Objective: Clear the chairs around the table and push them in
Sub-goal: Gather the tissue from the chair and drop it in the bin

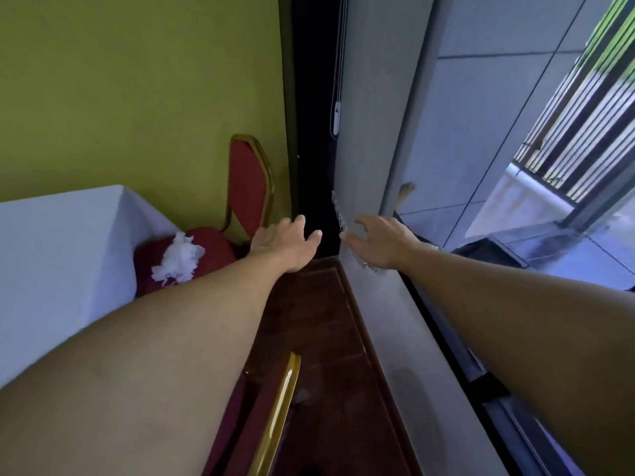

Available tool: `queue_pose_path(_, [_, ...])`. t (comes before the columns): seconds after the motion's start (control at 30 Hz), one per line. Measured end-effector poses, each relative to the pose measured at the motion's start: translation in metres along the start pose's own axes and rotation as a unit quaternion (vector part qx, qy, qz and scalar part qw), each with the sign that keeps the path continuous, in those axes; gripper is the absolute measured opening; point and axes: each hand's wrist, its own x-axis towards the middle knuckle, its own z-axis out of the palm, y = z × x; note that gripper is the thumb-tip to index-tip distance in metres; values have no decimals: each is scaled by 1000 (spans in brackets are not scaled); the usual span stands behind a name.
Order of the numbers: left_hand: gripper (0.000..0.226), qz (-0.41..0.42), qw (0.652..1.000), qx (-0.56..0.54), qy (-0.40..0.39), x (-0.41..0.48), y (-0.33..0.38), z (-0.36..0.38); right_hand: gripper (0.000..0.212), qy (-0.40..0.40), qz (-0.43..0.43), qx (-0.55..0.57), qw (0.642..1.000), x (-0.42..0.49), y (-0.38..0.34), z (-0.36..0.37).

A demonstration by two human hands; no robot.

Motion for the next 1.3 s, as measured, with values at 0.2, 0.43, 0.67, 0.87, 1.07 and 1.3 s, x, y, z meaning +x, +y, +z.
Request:
queue_pose_path(0.2, [69,-37,999,-6,4,37,-34,-10,74,-16,-44,-11,999,62,-30,3])
queue_pose_path(0.43, [66,-123,991,-53,14,65,-88,-10,79,-77,-126,2,989,142,-70,13])
queue_pose_path(0.67, [67,-222,972,-69,34,113,-120,-16,74,-134,-216,1,967,227,-109,27])
queue_pose_path(0.87, [73,-288,952,-94,55,153,-132,-9,72,-165,-287,-33,943,284,-126,41])
queue_pose_path(1.07, [68,-338,934,-113,35,164,-143,9,70,-189,-325,-50,925,322,-136,55])
queue_pose_path(1.3, [65,-368,923,-109,33,197,-162,3,70,-200,-359,-63,910,369,-161,73])
